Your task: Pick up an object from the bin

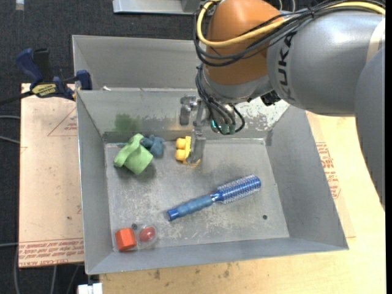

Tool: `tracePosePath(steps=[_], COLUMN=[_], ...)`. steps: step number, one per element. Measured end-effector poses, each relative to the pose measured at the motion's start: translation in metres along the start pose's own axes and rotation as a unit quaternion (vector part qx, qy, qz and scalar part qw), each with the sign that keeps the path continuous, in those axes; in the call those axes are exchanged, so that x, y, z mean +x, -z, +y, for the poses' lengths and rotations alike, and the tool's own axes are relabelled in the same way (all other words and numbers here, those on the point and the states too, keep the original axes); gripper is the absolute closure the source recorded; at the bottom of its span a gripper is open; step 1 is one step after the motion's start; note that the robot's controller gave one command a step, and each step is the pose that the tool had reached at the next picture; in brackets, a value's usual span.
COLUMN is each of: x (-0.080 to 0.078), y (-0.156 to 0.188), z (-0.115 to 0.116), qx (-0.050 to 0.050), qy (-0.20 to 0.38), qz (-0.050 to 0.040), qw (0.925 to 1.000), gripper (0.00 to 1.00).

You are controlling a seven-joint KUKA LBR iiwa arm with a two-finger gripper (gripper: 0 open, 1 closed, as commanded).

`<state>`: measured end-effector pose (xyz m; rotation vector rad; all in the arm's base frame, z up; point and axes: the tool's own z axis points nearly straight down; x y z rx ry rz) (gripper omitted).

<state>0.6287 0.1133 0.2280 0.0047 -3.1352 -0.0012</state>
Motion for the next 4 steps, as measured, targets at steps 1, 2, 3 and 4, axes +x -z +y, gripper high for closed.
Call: tracePosePath(steps=[1, 2, 3, 4], x=[0.086, 0.099, 0.097, 0.096], y=[-0.092, -0.163, -0.159, 0.027], z=[-0.021, -0.032, -0.032, -0.028], qx=[0.001, 0.0, -0.001, -0.001], qy=[-0.079, -0.095, -0.095, -0.075], qz=[0.0018, 0.0006, -0.0027, -0.0079], qw=[0.9968, 0.9955, 0.9954, 0.9972], gripper=[0.0, 0.0, 1.0, 1.0])
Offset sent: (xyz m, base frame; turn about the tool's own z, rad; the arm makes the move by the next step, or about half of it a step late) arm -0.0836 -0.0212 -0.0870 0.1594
